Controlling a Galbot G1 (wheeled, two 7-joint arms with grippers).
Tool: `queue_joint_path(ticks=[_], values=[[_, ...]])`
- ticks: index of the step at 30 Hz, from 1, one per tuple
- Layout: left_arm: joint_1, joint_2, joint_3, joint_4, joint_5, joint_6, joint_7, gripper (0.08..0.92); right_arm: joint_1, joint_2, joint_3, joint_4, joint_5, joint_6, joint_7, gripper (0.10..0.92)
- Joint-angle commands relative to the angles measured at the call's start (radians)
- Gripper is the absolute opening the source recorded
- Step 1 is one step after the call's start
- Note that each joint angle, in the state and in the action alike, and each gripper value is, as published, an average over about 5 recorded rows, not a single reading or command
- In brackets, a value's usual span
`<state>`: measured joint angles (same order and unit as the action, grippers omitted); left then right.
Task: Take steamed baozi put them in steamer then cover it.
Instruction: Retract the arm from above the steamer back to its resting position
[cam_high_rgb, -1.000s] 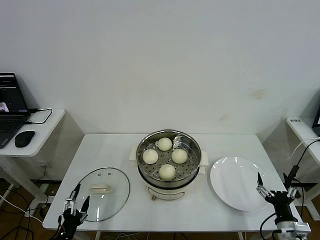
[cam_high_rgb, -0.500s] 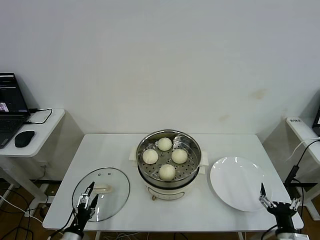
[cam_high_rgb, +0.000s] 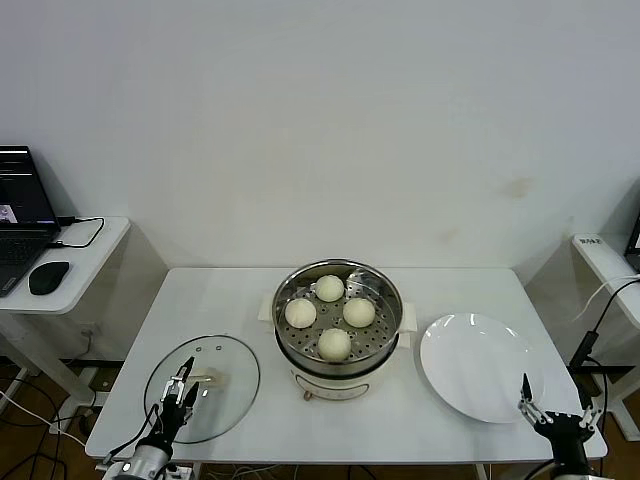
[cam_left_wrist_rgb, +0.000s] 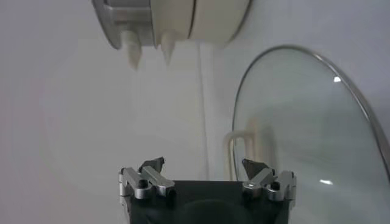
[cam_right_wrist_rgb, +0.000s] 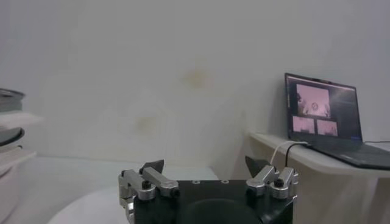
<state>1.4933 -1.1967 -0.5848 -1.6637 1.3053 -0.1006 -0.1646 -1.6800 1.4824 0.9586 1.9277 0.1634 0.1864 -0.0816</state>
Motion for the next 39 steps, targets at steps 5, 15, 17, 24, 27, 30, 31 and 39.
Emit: queue_joint_path(ticks=[5,15,17,24,27,30,31,39], values=[[-0.13,0.009,0.014,0.099,0.007,0.001,0.008,0.823,-0.004,0.01,0.001,-0.008,-0.009,0.003,0.002,0.823],[-0.179,-0.003,0.018,0.148,-0.022,0.001,0.003,0.823,-0.007,0.015,-0.001,-0.019,-0.019,0.009,-0.001,0.823],[-0.188,-0.007,0.016,0.162,-0.035,0.001,0.0,0.823,-0.007,0.016,-0.002,-0.02,-0.022,0.01,-0.001,0.823],[-0.191,-0.024,0.018,0.19,-0.072,0.002,-0.01,0.823,-0.007,0.018,-0.004,-0.028,-0.033,0.012,-0.004,0.823],[-0.189,-0.032,0.019,0.2,-0.083,0.001,-0.02,0.792,-0.006,0.019,-0.006,-0.03,-0.037,0.013,-0.005,0.823],[-0.188,-0.035,0.019,0.206,-0.091,-0.001,-0.029,0.714,-0.005,0.019,-0.007,-0.033,-0.039,0.014,-0.005,0.823],[-0.187,-0.035,0.018,0.207,-0.093,-0.001,-0.031,0.688,-0.004,0.019,-0.008,-0.034,-0.04,0.015,-0.005,0.823],[-0.176,-0.041,0.017,0.218,-0.105,-0.02,-0.068,0.454,-0.006,0.02,-0.013,-0.031,-0.045,0.02,-0.006,0.823]])
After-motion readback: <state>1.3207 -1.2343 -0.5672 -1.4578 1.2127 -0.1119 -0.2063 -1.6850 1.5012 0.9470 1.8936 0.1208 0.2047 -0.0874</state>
